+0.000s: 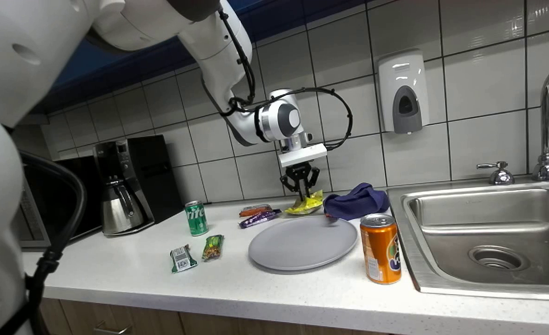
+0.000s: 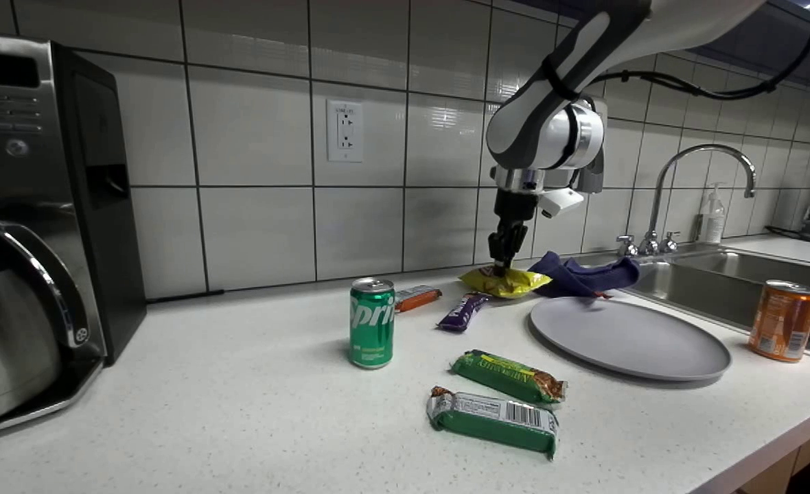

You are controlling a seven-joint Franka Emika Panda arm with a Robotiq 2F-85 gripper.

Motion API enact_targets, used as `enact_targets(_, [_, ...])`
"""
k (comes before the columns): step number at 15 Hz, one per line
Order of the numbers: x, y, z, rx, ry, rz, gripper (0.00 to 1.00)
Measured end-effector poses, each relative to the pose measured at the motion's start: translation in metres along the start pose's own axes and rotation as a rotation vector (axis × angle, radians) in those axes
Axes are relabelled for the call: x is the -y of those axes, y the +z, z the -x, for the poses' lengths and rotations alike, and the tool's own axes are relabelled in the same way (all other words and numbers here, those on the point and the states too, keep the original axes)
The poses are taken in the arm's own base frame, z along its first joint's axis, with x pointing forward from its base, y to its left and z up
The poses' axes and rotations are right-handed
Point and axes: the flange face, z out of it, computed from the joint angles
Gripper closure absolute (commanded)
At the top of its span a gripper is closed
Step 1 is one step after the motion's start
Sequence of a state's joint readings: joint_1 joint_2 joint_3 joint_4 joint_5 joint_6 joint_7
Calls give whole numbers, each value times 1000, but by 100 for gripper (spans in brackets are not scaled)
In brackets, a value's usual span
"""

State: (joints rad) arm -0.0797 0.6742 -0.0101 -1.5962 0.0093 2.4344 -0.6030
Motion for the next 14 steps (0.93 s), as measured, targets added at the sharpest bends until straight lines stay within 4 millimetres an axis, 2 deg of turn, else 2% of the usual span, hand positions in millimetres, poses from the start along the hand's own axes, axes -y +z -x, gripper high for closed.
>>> enact_targets(6, [7,-8,-6,-12,6,-11,1])
enact_targets(10, [24,-29,-13,-25,14,-26,0])
enact_targets(14, [45,-45,-10,-18,29,-45,0])
